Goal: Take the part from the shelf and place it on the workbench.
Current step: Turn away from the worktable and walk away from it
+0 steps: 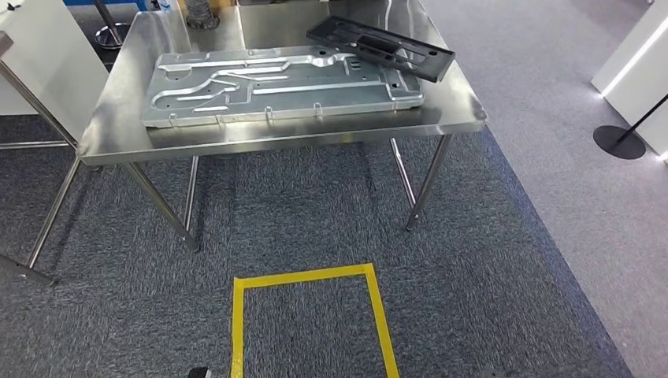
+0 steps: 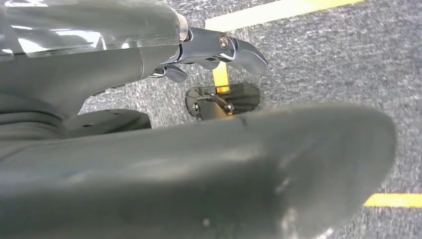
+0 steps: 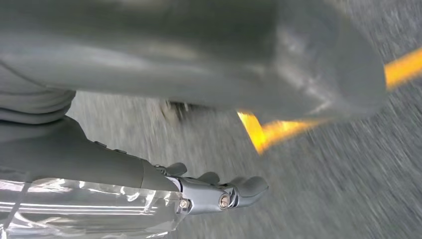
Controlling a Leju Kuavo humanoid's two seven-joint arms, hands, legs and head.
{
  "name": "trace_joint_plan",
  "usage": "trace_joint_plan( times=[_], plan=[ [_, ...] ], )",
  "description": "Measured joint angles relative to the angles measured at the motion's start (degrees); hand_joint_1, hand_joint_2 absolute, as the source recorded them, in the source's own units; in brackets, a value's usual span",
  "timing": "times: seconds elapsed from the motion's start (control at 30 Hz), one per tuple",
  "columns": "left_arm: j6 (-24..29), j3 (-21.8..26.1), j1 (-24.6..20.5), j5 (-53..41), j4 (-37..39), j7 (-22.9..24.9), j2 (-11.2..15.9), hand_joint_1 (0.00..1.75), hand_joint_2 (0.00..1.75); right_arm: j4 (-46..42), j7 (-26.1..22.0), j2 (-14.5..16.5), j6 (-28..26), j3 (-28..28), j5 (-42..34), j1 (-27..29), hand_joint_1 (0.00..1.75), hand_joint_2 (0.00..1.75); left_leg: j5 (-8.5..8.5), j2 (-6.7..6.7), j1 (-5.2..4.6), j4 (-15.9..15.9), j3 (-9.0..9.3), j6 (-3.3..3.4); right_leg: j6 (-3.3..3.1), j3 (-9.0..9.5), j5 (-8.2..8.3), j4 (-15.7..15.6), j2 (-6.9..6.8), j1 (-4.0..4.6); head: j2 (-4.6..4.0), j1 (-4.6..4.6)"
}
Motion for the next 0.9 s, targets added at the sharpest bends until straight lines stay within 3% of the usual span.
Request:
trace_joint_plan(
  times=[0.07,0.1,0.13,0.17,0.2,0.23,0.27,0.33,0.37,0.4,0.47,0.5,0.57,0.6,0.63,0.67,0.73,0.77,0.8,0.83,0.87,0.9],
  plan=[
    [0.36,-0.06,0.10,-0.13,0.00,0.10,0.03,0.00,0.00,0.34,0.73,2.47,0.13,-0.71,0.49,0.21,0.00,1.75,0.82,0.12,0.21,0.06,-0.35,-0.79,-0.99,-0.32,0.19,-0.92,-0.05,0.13,0.00,0.01],
    [0.49,-0.07,0.19,-0.13,0.00,0.15,0.08,0.00,0.00,0.49,1.16,3.51,0.08,-0.85,1.16,0.30,0.00,1.75,-0.11,-0.08,0.35,0.57,-0.71,-1.19,-1.55,-0.93,0.85,-0.88,-0.15,0.10,0.00,0.01],
    [0.58,-0.08,0.33,-0.13,0.00,0.18,0.13,0.00,0.00,0.62,1.59,4.52,0.07,-0.89,1.90,0.39,0.00,1.75,-2.29,-0.35,0.48,2.01,-1.26,-1.57,-2.07,-1.71,1.66,-0.89,-0.30,0.03,0.00,0.01],
    [0.64,-0.09,0.46,-0.13,0.00,0.20,0.18,0.00,0.00,0.71,1.94,5.31,0.07,-0.90,2.51,0.43,0.00,1.75,-5.52,-0.63,0.62,4.55,-1.98,-1.92,-2.45,-2.62,2.51,-0.88,-0.44,0.02,0.00,0.01],
    [0.68,-0.10,0.60,-0.13,0.00,0.21,0.22,0.00,0.00,0.75,2.20,5.95,0.08,-0.90,2.97,0.45,0.00,1.75,-8.84,-0.81,0.69,7.99,-2.74,-2.23,-2.67,-3.65,3.40,-0.85,-0.45,0.09,0.00,0.01],
    [0.76,-0.11,0.72,-0.13,0.00,0.22,0.24,0.00,0.00,0.78,2.33,6.44,0.11,-0.90,3.30,0.47,0.00,1.75,-11.14,-0.87,0.77,11.76,-3.29,-2.48,-2.73,-4.79,4.31,-0.80,-0.48,0.16,0.00,0.00],
    [0.85,-0.11,0.81,-0.13,0.00,0.27,0.26,0.00,0.00,0.79,2.50,6.75,0.08,-0.90,3.66,0.48,0.00,1.75,-11.81,-0.89,0.85,14.95,-3.44,-2.65,-2.69,-5.99,5.23,-0.72,-0.47,0.23,0.00,0.00],
    [1.03,-0.11,0.92,-0.16,0.00,0.51,0.28,0.00,0.00,0.80,3.24,7.00,-0.28,-0.83,4.86,0.49,0.00,1.75,-9.06,-0.91,1.03,16.90,-1.54,-2.77,-2.45,-8.55,6.98,-0.42,-0.48,0.31,0.00,0.00],
    [1.11,-0.13,0.93,-0.19,0.00,0.65,0.29,0.00,0.00,0.81,3.80,7.03,-0.50,-0.69,5.56,0.50,0.00,1.75,-7.36,-0.93,1.12,14.92,0.93,-2.72,-2.26,-9.79,7.82,-0.24,-0.46,0.31,0.00,-0.01],
    [1.17,-0.15,0.88,-0.21,0.00,0.76,0.29,0.00,0.00,0.81,4.45,7.03,-0.72,-0.47,6.23,0.51,0.00,1.75,-6.91,-1.05,1.20,11.02,4.65,-2.59,-2.00,-10.79,8.58,-0.06,-0.40,0.35,0.00,-0.01],
    [1.24,-0.24,0.67,-0.30,-0.01,0.87,0.32,0.00,0.00,0.81,5.88,7.06,-0.94,0.11,7.19,0.57,0.00,1.75,-9.08,-1.41,1.05,0.97,12.21,-1.88,-1.37,-11.99,10.04,0.17,-0.30,0.41,0.00,-0.01],
    [1.27,-0.27,0.57,-0.36,-0.02,0.91,0.33,0.00,0.00,0.83,6.58,7.08,-1.03,0.36,7.45,0.65,0.00,1.75,-10.31,-1.56,0.82,-2.48,14.39,-1.39,-1.00,-12.25,10.79,0.07,-0.29,0.36,0.00,-0.01],
    [1.40,-0.32,0.60,-0.64,-0.03,1.13,0.38,0.00,0.00,0.97,7.73,7.18,-1.21,0.68,7.67,1.02,0.00,1.75,-10.26,-1.50,0.45,-4.47,14.53,-0.19,-0.21,-12.68,12.17,-0.35,-0.25,0.06,0.00,0.00],
    [1.48,-0.37,0.69,-0.85,-0.03,1.31,0.44,0.00,0.00,1.07,8.17,7.26,-1.27,0.76,7.71,1.23,0.00,1.75,-9.55,-1.32,0.36,-4.50,13.87,0.40,0.08,-13.03,11.61,-0.12,-0.17,-0.10,0.00,0.00],
    [1.59,-0.43,0.80,-1.07,-0.03,1.51,0.55,0.00,0.00,1.18,8.59,7.39,-1.28,0.83,7.78,1.44,0.00,1.75,-8.73,-1.13,0.32,-4.53,13.11,1.00,0.23,-13.55,9.61,1.11,-0.08,-0.20,0.00,0.00],
    [1.67,-0.52,0.90,-1.21,-0.03,1.66,0.66,0.00,0.00,1.27,8.95,7.51,-1.25,0.90,7.83,1.65,0.00,1.75,-7.89,-0.96,0.28,-4.55,12.22,1.49,0.26,-14.23,6.52,3.42,-0.01,-0.27,0.00,0.00],
    [1.76,-0.75,1.01,-1.45,-0.04,1.85,0.90,0.00,0.00,1.36,9.53,7.81,-0.94,1.06,7.94,1.92,0.00,1.75,-6.21,-0.81,-0.09,-4.43,10.16,1.99,0.18,-15.71,-0.11,11.04,0.04,-0.15,0.00,0.00],
    [1.77,-0.86,1.07,-1.59,-0.04,1.91,0.97,0.00,0.00,1.39,9.75,7.92,-0.75,1.16,8.01,2.02,0.00,1.75,-5.41,-0.75,-0.28,-4.29,9.04,2.05,0.14,-16.05,-1.39,14.67,0.06,-0.04,0.00,0.00],
    [1.86,-0.96,1.12,-1.77,-0.04,2.08,1.05,0.00,0.00,1.40,9.96,8.03,-0.55,1.28,8.13,2.05,0.00,1.31,-4.61,-0.64,-0.44,-4.02,7.77,2.06,0.05,-15.78,-1.01,17.20,0.07,0.10,0.00,0.00],
    [2.06,-1.05,1.16,-1.96,-0.04,2.34,1.13,0.00,0.00,1.40,10.18,8.10,-0.39,1.42,8.31,2.03,0.00,0.87,-3.90,-0.55,-0.54,-3.62,6.46,2.03,-0.11,-14.63,0.63,17.87,0.07,0.26,0.00,0.00],
    [2.33,-1.15,1.20,-2.14,-0.04,2.64,1.21,0.00,0.00,1.40,10.40,8.16,-0.29,1.57,8.54,2.02,0.00,0.44,-3.29,-0.49,-0.59,-3.13,5.13,1.97,-0.33,-12.47,2.50,16.59,0.07,0.45,0.00,0.00],
    [2.79,-1.24,1.21,-2.32,-0.04,2.94,1.29,0.00,0.00,1.39,10.59,8.20,-0.21,1.71,8.76,1.99,0.00,0.00,-2.77,-0.48,-0.60,-2.57,3.96,1.89,-0.68,-9.21,3.46,13.36,0.06,0.69,0.00,0.00]
  ],
)
